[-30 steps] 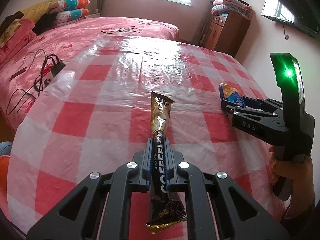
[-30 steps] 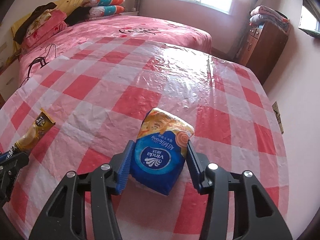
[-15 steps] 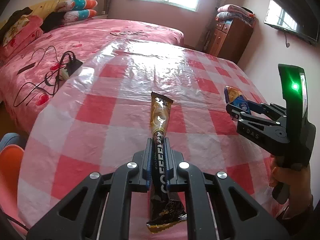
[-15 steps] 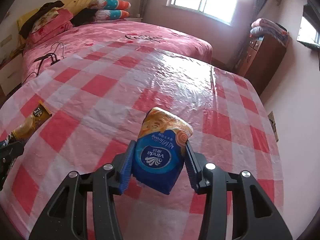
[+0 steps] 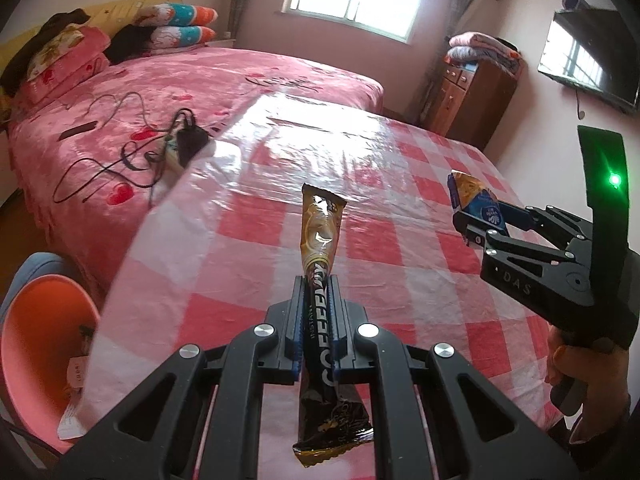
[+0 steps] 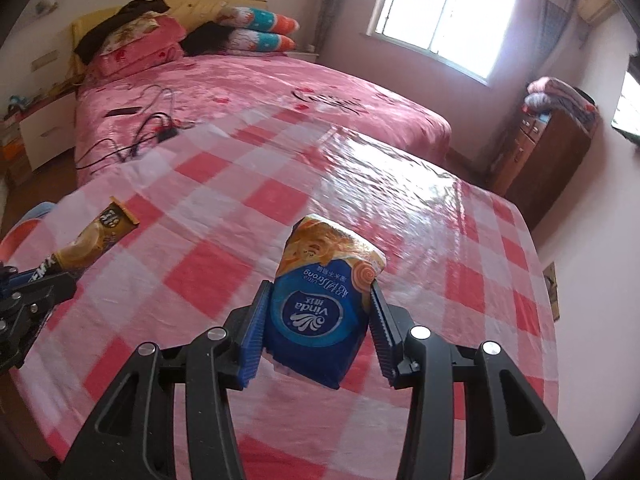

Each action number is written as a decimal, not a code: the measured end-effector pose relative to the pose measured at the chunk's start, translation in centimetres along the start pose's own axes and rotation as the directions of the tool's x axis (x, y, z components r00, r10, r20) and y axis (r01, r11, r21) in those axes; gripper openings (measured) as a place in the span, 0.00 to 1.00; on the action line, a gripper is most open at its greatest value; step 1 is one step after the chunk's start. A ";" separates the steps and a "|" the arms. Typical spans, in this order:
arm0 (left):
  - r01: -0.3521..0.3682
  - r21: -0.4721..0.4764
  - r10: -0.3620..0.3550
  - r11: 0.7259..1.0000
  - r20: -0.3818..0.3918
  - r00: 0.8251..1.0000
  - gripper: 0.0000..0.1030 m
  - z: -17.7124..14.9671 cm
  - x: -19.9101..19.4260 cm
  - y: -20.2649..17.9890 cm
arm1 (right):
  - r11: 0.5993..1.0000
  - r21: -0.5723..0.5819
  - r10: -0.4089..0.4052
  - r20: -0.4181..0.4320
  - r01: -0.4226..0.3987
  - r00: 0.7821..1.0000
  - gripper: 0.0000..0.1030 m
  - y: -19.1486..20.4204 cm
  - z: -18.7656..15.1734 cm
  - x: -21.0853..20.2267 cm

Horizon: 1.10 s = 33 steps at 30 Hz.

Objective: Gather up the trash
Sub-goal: 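Lift both held items and carry them toward the pink bucket, then open both grippers over the pink bucket to drop the items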

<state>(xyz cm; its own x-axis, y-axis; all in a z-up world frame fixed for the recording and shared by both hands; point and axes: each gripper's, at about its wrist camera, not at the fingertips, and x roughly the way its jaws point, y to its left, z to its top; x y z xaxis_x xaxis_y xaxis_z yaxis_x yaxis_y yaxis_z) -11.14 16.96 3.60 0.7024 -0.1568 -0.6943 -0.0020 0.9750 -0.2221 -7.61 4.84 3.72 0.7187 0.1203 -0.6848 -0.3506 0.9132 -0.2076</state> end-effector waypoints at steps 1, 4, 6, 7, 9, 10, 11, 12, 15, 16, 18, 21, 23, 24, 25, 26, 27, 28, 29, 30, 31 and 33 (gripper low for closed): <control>-0.005 -0.007 0.005 1.000 0.006 1.000 0.12 -0.1 -0.3 0.4 | 1.000 -0.007 0.014 0.004 -0.014 1.000 0.46 0.6 0.2 -0.2; -0.023 -0.032 0.023 0.999 0.022 0.999 0.12 -0.2 -1.3 1.8 | 0.998 -0.032 0.053 0.014 -0.053 0.998 0.46 2.4 1.0 -0.8; -0.036 -0.053 0.038 0.998 0.032 0.999 0.12 -0.4 -2.0 2.9 | 0.996 -0.055 0.074 0.021 -0.073 0.997 0.46 3.7 1.4 -1.1; -0.042 -0.061 0.044 0.997 0.036 0.998 0.12 -0.4 -2.3 3.4 | 0.994 -0.067 0.090 0.024 -0.088 0.996 0.46 4.5 1.7 -1.3; -0.057 -0.084 0.061 0.995 0.045 0.997 0.12 -0.7 -3.0 4.6 | 0.990 -0.088 0.117 0.029 -0.114 0.993 0.46 5.9 2.2 -1.6; -0.063 -0.092 0.068 0.994 0.048 0.997 0.12 -0.8 -3.3 5.1 | 0.987 -0.103 0.130 0.032 -0.126 0.991 0.46 6.9 2.4 -1.8; -0.070 -0.102 0.075 0.992 0.050 0.996 0.12 -0.9 -3.5 5.7 | 0.984 -0.116 0.142 0.034 -0.137 0.989 0.46 7.7 2.7 -1.9; -0.081 -0.115 0.087 0.990 0.053 0.995 0.12 -1.1 -3.9 6.5 | 0.979 -0.134 0.160 0.036 -0.154 0.987 0.46 8.8 3.0 -2.1; -0.106 -0.146 0.115 0.984 0.057 0.992 0.12 -1.5 -4.7 8.4 | 0.967 -0.176 0.193 0.041 -0.183 0.980 0.46 11.3 3.7 -2.5; -0.115 -0.160 0.126 0.980 0.058 0.990 0.12 -1.8 -5.0 9.2 | 0.961 -0.195 0.207 0.041 -0.195 0.977 0.46 12.4 3.9 -2.6; -0.136 -0.187 0.149 0.973 0.058 0.987 0.12 -2.3 -5.6 10.7 | 0.948 -0.231 0.236 0.040 -0.221 0.971 0.46 14.6 4.3 -2.8; -0.161 -0.220 0.177 0.962 0.053 0.983 0.12 -2.9 -6.0 12.5 | 0.930 -0.273 0.267 0.036 -0.247 0.963 0.46 17.0 4.4 -3.0; -0.178 -0.244 0.195 0.953 0.049 0.980 0.12 -3.3 -6.4 13.7 | 0.915 -0.304 0.286 0.028 -0.265 0.958 0.46 18.8 4.6 -2.9; -0.185 -0.256 0.203 0.949 0.048 0.978 0.12 -3.6 -6.6 14.3 | 0.909 -0.317 0.295 0.025 -0.273 0.955 0.46 19.6 4.7 -2.9; -0.193 -0.268 0.213 0.944 0.045 0.976 0.12 -3.8 -6.8 15.0 | 0.901 -0.330 0.305 0.021 -0.282 0.952 0.46 20.5 4.7 -2.9; -0.199 -0.277 0.219 0.940 0.044 0.975 0.12 -4.0 -6.9 15.5 | 0.895 -0.339 0.314 0.017 -0.290 0.949 0.46 21.1 4.7 -2.8; -0.206 -0.288 0.227 0.935 0.041 0.973 0.12 -4.2 -7.0 16.1 | 0.889 -0.348 0.322 0.012 -0.298 0.947 0.46 21.8 4.7 -2.7; -0.213 -0.299 0.234 0.930 0.038 0.971 0.12 -4.4 -7.1 16.7 | 0.882 -0.359 0.331 0.006 -0.307 0.944 0.46 22.5 4.7 -2.7; -0.218 -0.306 0.240 0.927 0.035 0.970 0.12 -4.6 -7.2 17.2 | 0.875 -0.369 0.338 0.001 -0.314 0.941 0.46 23.3 4.7 -2.6; -0.225 -0.316 0.247 0.922 0.032 0.968 0.12 -4.8 -7.3 17.7 | 0.870 -0.375 0.344 -0.003 -0.320 0.939 0.46 23.9 4.8 -2.5; -0.232 -0.326 0.255 0.917 0.029 0.967 0.12 -5.0 -7.3 18.3 | 0.863 -0.383 0.353 -0.009 -0.330 0.935 0.46 24.6 4.8 -2.4; -0.243 -0.346 0.266 0.906 0.020 0.964 0.12 -5.5 -7.4 19.3 | 0.850 -0.397 0.368 -0.021 -0.346 0.930 0.46 25.7 4.8 -2.1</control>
<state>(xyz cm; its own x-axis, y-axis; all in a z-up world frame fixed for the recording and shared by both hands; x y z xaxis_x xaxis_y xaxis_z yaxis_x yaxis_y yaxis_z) -20.28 36.11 0.68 0.6906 0.1119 -0.7145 -0.4189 0.8672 -0.2691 -15.23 29.90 3.20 0.5266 0.4398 -0.7275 -0.7849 0.5804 -0.2172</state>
